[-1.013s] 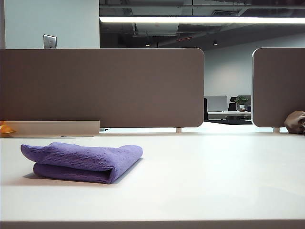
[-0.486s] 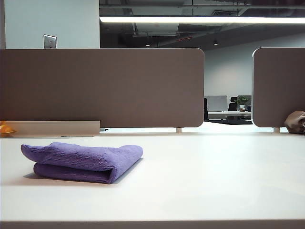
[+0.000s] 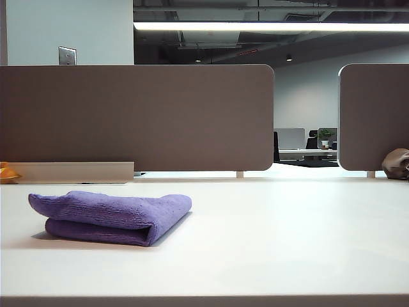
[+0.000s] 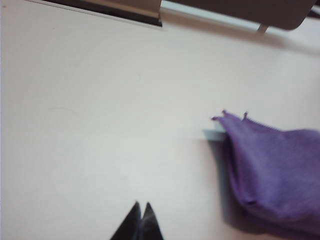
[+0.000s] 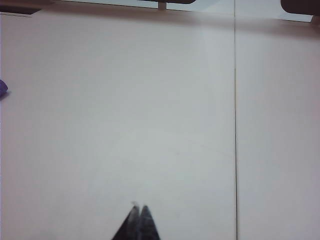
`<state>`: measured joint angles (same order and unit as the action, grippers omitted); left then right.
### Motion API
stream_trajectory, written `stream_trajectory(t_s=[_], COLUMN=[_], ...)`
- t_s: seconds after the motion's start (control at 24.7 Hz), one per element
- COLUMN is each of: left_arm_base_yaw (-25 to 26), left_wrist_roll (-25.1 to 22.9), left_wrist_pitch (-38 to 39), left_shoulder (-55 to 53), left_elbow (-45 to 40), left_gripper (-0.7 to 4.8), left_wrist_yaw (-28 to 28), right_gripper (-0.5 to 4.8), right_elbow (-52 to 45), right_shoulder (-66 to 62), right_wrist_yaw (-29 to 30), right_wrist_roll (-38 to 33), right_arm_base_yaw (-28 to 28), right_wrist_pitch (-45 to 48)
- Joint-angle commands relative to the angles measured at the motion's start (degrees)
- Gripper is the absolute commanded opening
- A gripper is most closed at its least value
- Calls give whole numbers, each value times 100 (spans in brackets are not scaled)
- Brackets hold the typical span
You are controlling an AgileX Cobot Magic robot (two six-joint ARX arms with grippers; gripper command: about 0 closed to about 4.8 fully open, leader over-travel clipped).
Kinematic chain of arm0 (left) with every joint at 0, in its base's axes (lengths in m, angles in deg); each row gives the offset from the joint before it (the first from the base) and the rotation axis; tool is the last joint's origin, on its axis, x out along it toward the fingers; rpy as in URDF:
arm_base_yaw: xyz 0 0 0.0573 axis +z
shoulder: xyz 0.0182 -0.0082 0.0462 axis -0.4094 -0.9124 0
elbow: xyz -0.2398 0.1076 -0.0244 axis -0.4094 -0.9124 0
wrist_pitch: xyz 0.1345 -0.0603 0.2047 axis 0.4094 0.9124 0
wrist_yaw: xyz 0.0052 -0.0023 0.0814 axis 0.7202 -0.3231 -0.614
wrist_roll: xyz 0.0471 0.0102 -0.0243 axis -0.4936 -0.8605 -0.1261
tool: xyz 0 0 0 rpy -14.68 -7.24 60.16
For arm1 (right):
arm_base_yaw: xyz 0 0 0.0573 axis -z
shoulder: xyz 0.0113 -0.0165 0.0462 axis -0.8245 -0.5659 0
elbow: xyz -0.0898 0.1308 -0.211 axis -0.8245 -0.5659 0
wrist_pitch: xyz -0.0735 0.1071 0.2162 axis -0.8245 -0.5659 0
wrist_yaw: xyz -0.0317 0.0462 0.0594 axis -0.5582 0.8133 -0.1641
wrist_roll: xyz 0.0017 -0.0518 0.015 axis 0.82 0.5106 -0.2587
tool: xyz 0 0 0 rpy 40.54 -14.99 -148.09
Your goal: Fold the bottom of the cloth upward, then fold it vertically to form a square shape.
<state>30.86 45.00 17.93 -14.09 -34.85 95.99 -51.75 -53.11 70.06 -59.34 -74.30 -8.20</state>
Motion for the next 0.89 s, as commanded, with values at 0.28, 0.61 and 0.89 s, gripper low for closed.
stream_trajectory(t_s=[0.28,0.61,0.89], left_arm_base_yaw=[-2,-2,-2], left_wrist_roll=[-1239,-1239,-1239], left_wrist_pitch=[190,313,308], left_shoulder=[0,0,0], left_elbow=[9,9,9], left_gripper=[-4,-4,-4], left_wrist_yaw=[-378,-363,-361], right_gripper=[-6,-6,-6], right_elbow=[-13,-13,-13], right_shoulder=[-9,-9,-9], right_wrist_yaw=[20,17,17], right_wrist_roll=[22,22,22], right_arm_base_yaw=[-2,-2,-2], right_wrist_pitch=[-7,-9,-7])
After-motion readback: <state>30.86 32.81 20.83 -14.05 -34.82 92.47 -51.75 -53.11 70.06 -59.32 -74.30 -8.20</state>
